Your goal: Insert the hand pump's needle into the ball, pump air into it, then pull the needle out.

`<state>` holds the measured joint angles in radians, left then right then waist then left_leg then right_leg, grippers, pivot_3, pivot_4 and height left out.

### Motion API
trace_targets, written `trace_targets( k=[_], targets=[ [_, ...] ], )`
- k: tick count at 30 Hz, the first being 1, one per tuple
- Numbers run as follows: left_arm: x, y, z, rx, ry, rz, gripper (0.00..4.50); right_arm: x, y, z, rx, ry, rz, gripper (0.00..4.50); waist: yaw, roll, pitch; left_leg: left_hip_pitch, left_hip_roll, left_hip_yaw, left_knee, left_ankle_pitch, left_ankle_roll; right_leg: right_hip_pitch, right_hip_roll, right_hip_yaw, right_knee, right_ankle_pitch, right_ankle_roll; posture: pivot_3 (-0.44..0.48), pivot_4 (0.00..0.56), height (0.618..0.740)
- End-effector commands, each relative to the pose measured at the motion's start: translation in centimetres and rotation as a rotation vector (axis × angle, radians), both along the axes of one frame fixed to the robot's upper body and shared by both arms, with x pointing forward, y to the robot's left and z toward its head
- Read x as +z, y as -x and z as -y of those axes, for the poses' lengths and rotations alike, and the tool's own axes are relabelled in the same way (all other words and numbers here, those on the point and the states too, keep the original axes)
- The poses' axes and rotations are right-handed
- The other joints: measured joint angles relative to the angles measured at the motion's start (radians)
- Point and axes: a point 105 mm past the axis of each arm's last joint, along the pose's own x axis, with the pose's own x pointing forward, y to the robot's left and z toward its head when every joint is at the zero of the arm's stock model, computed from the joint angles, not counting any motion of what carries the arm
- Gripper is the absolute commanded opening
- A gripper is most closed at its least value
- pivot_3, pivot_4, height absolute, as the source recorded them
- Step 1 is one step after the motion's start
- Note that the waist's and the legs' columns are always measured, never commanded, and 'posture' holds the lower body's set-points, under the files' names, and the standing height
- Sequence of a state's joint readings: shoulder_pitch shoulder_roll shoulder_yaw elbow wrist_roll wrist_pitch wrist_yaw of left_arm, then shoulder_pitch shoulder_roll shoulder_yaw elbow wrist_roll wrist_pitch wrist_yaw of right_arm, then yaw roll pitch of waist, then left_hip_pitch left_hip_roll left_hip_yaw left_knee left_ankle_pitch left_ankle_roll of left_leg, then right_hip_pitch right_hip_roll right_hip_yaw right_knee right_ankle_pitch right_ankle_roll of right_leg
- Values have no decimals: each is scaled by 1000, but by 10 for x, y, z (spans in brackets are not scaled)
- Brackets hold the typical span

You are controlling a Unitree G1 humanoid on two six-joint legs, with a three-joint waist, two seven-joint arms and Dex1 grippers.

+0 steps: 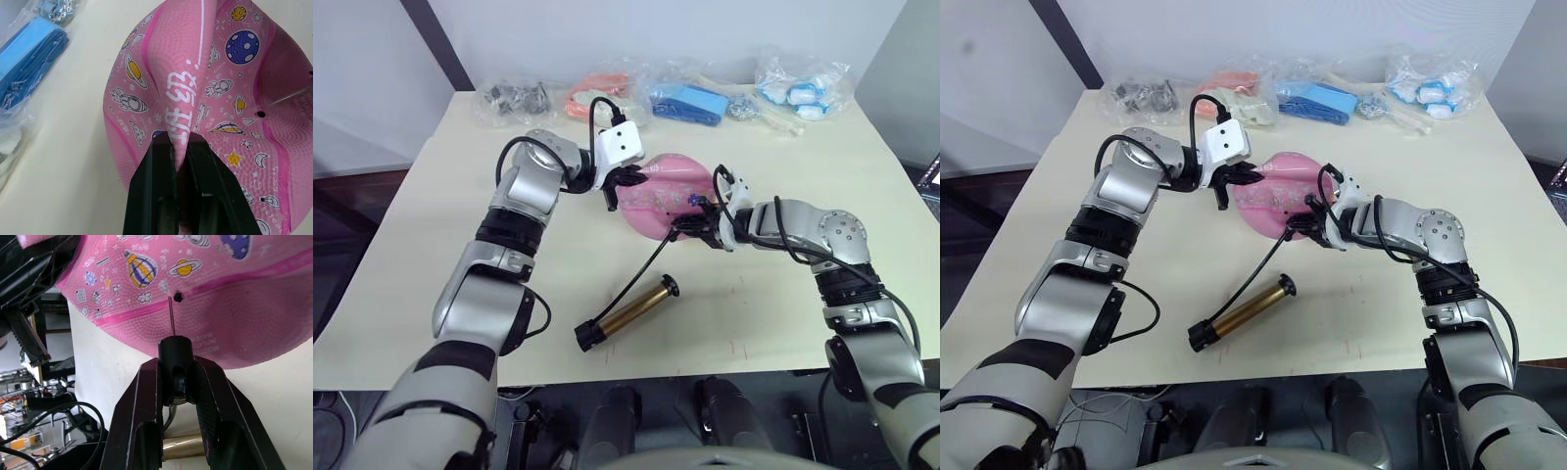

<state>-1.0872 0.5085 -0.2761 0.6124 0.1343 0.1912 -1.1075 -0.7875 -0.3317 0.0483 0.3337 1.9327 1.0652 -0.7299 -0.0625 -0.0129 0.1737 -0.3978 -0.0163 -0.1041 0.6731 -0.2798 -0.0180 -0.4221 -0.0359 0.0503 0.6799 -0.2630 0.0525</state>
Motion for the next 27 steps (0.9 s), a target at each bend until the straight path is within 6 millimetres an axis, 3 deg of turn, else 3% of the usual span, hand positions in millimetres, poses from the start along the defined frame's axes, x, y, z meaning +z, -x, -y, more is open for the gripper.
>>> trace_targets(
  k=[1,27],
  targets=[
    [7,4,6,-29,9,27,11,17,0,-3,18,-57,34,398,-1,0,0,0,0,0,0,0,0,0,0,0,0,0,0,0,150,740],
    [4,11,6,-33,18,22,11,4,-4,-6,6,-72,-29,398,-7,0,0,0,0,0,0,0,0,0,0,0,1,0,0,0,150,740]
  ],
)
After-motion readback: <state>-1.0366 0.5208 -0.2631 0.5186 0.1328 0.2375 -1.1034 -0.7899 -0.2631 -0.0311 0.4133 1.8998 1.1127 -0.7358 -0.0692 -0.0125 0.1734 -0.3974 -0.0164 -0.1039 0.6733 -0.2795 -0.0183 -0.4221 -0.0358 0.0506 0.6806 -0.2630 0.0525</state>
